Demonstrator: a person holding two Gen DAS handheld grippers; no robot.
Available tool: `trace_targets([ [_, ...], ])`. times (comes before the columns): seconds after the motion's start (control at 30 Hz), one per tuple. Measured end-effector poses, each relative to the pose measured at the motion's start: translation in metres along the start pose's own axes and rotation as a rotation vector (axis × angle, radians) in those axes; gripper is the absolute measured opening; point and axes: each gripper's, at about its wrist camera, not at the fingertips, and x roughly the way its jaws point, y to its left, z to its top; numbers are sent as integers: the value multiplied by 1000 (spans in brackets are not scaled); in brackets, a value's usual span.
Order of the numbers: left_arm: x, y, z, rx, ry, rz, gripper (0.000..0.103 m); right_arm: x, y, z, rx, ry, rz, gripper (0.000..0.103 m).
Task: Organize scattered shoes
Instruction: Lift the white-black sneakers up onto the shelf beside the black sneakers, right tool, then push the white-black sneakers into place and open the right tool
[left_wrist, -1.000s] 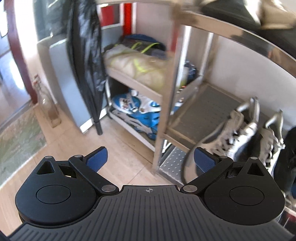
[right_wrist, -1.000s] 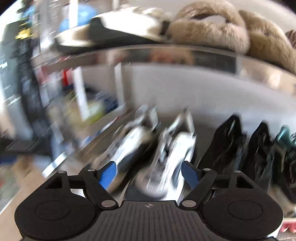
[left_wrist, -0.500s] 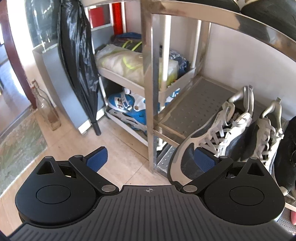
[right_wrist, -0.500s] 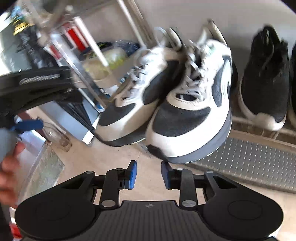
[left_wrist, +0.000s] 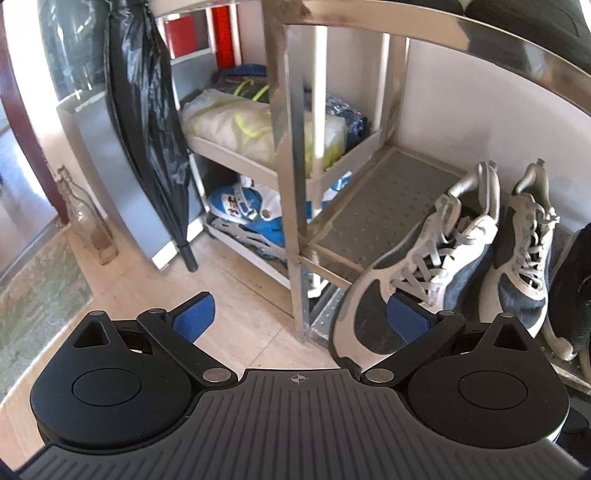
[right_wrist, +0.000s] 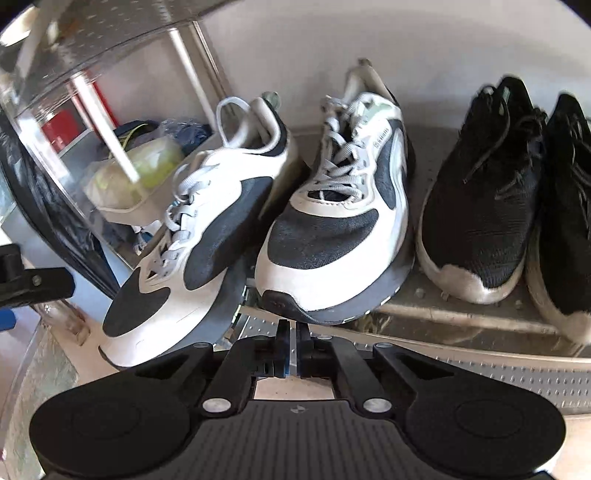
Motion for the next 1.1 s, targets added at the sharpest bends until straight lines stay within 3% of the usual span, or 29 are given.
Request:
trace_targets([
  [0.03,0,3,1,-11,-6,10,102,-1,4,-1,-11,-1,15,24],
  [0.17,-1,16,4,-56,-31,50,102,9,25,-16,-45,69,215,24],
  [0.3,-4,28,8,-94,-59,78,102,34,37,-27,108,186,465,23],
  [0.4,-4,31,9,-103,-63,81,102,43,48,-31,175,200,523,23],
  [0.5,-4,32,9,-90,-54,78,102,54,49,-31,251,157,486,23],
  [0.6,-6,33,10,-80,-52,76,102,46,43,-35,329,147,480,14],
  [0.73,-3,37,10,-89,-38,75,102,46,55,-30,228,49,390,13],
  [0.93,-2,36,9,-64,-35,72,102,47,28,-8,292,-50,275,14],
  [1.1,0,32,8,-47,-20,64,102,54,28,-4,282,-45,275,16],
])
